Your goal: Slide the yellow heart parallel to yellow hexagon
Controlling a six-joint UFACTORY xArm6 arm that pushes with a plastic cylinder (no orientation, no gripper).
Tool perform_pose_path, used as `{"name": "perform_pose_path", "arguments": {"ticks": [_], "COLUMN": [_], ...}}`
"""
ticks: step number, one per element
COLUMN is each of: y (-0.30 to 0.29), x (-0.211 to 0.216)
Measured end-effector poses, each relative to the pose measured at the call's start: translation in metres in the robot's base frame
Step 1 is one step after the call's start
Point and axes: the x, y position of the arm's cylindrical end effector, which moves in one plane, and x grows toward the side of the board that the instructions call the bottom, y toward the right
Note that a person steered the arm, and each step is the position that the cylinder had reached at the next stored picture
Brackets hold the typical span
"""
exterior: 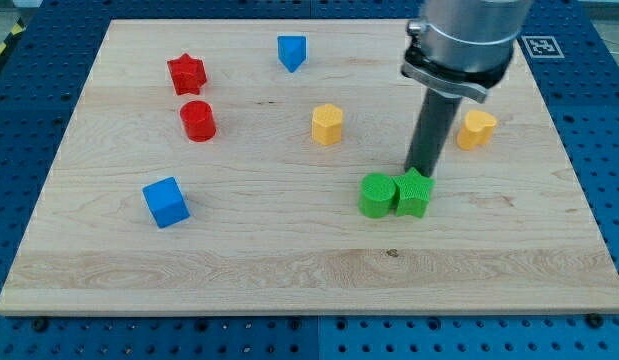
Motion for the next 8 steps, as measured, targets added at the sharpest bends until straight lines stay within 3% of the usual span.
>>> {"name": "perform_pose_path", "arguments": {"ticks": [2,4,6,8], "y": [-0.019,-0.074,-0.078,0.010], "x": [-0.006,-0.016,-0.041,-0.035]}}
